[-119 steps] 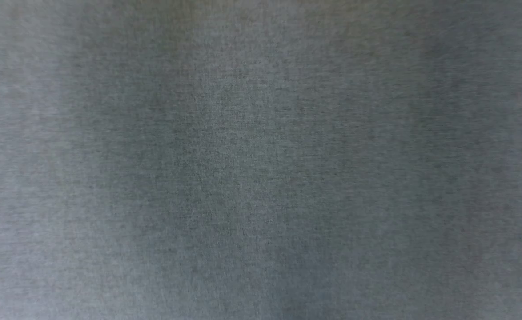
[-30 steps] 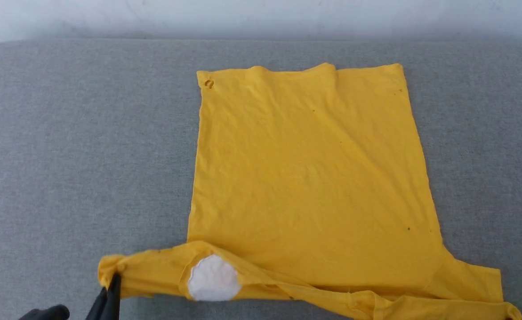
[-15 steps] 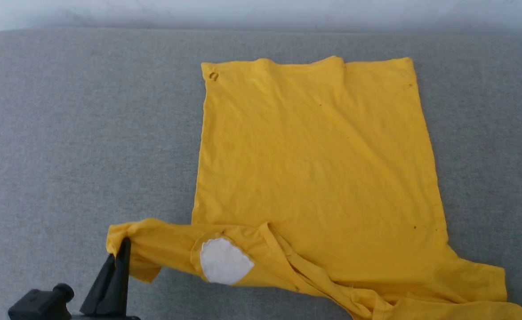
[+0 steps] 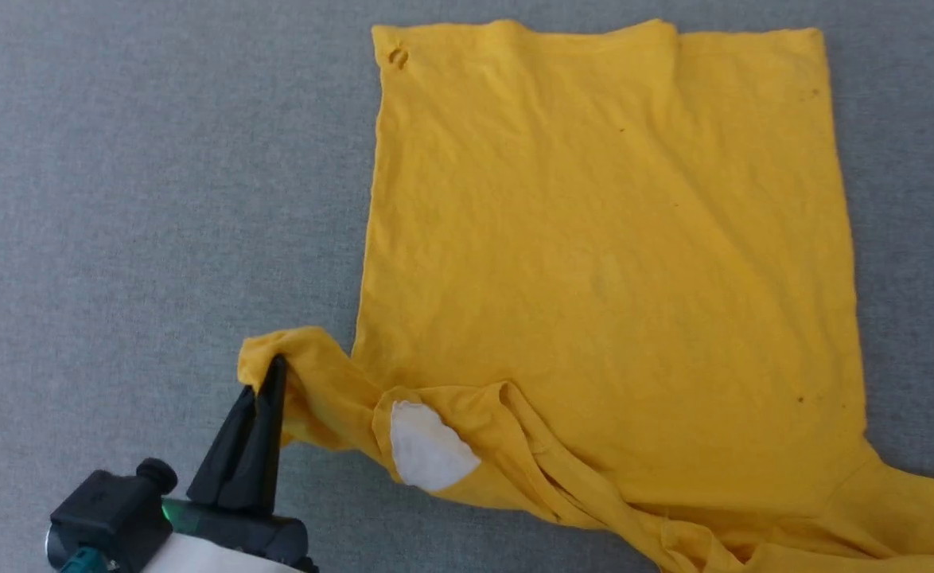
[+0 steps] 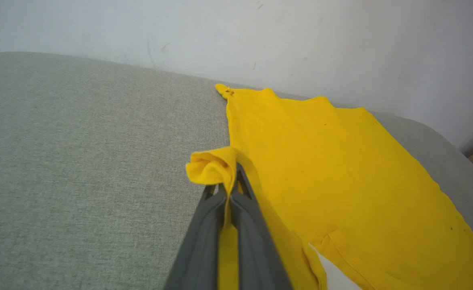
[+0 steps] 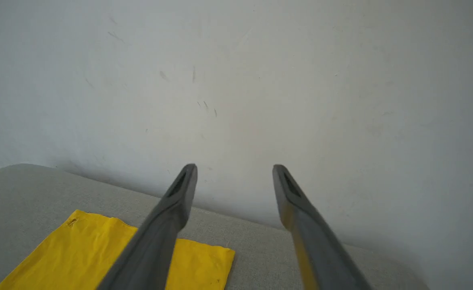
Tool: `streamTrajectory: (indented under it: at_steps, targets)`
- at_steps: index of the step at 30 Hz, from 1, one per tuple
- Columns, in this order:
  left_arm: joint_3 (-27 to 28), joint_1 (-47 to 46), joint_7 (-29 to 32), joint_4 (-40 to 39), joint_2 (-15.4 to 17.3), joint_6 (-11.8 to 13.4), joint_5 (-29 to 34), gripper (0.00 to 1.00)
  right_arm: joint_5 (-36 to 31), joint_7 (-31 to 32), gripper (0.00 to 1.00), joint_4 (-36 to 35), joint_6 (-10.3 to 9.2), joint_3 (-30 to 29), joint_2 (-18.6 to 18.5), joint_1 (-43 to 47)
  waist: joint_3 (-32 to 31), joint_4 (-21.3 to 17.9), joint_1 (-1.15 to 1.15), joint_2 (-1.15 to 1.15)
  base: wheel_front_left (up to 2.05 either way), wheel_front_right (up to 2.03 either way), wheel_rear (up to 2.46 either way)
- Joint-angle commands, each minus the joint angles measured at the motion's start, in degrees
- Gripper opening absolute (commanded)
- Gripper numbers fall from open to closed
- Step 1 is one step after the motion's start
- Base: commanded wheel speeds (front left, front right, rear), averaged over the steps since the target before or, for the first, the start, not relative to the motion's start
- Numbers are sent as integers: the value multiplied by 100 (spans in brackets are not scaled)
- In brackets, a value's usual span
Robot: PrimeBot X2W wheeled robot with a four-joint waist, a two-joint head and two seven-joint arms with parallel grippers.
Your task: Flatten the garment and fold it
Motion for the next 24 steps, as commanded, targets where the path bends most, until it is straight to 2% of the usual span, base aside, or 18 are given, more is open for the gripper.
streamTrajectory:
  at_steps: [1,5,9,13,24]
  targets:
    - [-72,-172,-1,-29,-65,8,91,0,-307,287,100,510,-5,94,89,-514,400,276,-2,0,0,0,0]
    - [-192,-334,-16,-46,-169,-4,170,0,-918,739,100,1376,-5,259,246,-1332,646,456,-2,0,0,0,0]
    - [-333,-475,-40,-3,-295,-46,209,0,-1282,1317,100,2046,-5,267,507,-1662,892,655,-2,0,0,0,0]
    - [-446,-598,-85,56,-388,-79,275,0,-1586,1822,100,2285,-5,332,537,-1644,1140,814,-2,0,0,0,0]
    - [-608,-874,-136,178,-533,-161,350,0,-2183,2422,100,2439,-5,5,693,-1229,1479,1050,-2,0,0,0,0]
